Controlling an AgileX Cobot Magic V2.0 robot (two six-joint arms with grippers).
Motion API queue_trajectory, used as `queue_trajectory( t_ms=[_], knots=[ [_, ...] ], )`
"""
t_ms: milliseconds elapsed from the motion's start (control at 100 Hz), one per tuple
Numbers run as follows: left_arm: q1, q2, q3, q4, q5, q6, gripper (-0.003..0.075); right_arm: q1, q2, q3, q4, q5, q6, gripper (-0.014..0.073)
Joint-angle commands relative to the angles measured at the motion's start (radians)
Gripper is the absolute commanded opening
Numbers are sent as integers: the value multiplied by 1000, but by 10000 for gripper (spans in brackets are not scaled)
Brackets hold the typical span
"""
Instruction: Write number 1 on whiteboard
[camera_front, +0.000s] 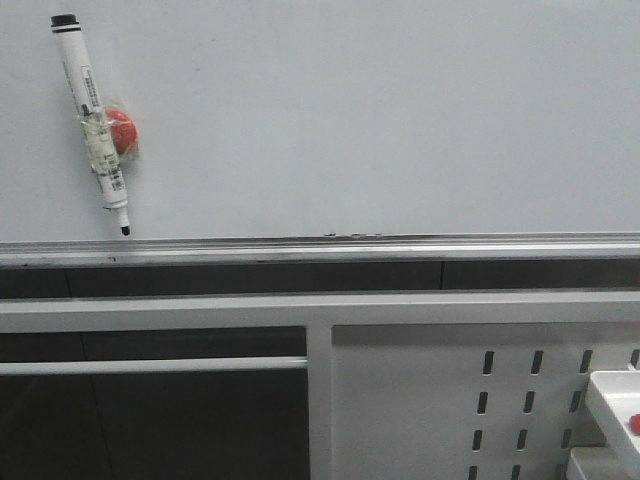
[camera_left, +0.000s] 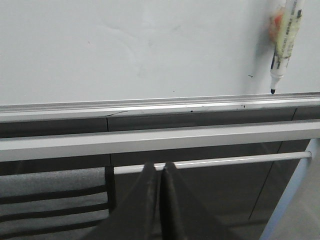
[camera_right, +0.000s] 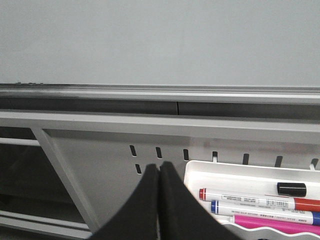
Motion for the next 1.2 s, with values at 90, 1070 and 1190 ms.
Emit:
queue_trajectory(
  t_ms=[90, 1070, 1190],
  knots=[
    [3, -23, 33, -12, -63, -2, -20, -4, -18, 15, -15, -19, -1, -71],
    [3, -23, 33, -27, -72, -2, -20, -4, -18, 15, 5, -231, -1, -71],
    [1, -23, 33, -401, -177, -2, -20, -4, -18, 15, 186, -426, -1, -71]
  ],
)
